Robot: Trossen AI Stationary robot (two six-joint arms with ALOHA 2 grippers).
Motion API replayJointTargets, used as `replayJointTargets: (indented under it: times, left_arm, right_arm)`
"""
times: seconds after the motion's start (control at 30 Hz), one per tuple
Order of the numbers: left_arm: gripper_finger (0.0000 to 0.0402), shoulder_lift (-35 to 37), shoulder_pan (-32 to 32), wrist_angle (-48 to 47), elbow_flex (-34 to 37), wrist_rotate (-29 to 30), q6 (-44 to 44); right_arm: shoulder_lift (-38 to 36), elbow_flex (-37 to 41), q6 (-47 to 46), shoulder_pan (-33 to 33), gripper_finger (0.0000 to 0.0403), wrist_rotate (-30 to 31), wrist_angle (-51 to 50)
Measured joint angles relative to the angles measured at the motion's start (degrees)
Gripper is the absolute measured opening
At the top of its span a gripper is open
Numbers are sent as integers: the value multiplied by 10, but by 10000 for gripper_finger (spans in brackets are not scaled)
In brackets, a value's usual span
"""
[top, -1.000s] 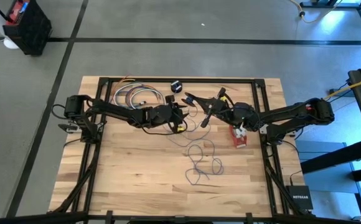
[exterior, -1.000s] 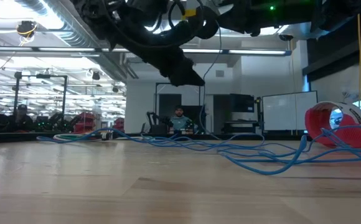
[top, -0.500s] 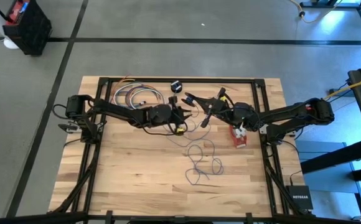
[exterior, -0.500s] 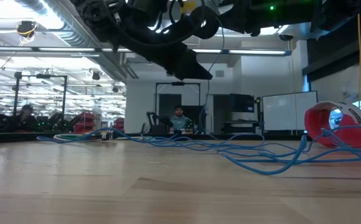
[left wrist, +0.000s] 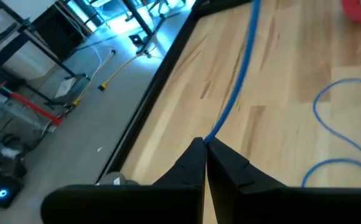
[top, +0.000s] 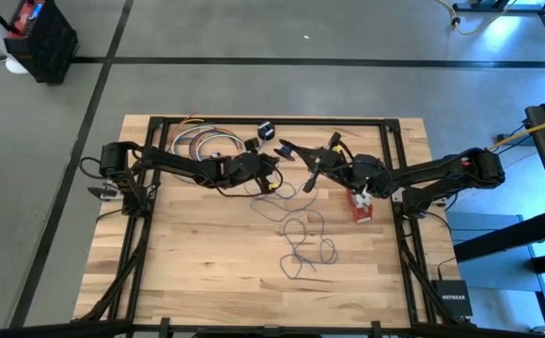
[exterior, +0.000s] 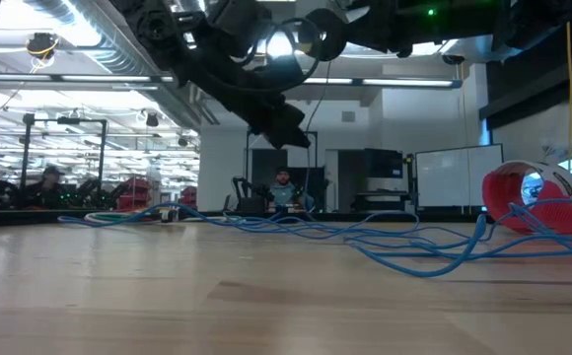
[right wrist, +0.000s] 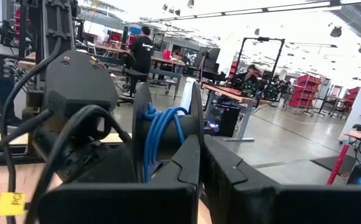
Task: Coil cords
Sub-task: Coil the blue wire onto the spool
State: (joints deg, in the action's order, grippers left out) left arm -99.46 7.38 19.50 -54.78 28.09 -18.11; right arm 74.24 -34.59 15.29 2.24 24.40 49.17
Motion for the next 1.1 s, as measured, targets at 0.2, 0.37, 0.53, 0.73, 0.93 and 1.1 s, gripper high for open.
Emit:
replayJointTargets:
  times: [0.2, 0.37, 0.53, 0.73, 0.93, 1.1]
  left_arm:
    - [2, 10, -1, -21, 0, 1, -6]
    - [1, 26, -1, -28, 0, 21, 5]
    - [1, 50, -2, -37, 0, 50, 7]
    - [0, 101, 7, -78, 0, 99, 18]
    - [0, 176, 18, -94, 0, 101, 34]
    - [0, 230, 16, -98, 0, 94, 46]
  right_arm:
    - [0, 0, 0, 0, 12, 0, 0]
    - [0, 0, 0, 0, 12, 0, 0]
    - [0, 0, 0, 0, 12, -3, -1]
    - [0, 0, 4, 0, 12, -29, -12]
    - [0, 0, 19, 0, 12, -30, -26]
    - [0, 0, 36, 0, 12, -17, -45]
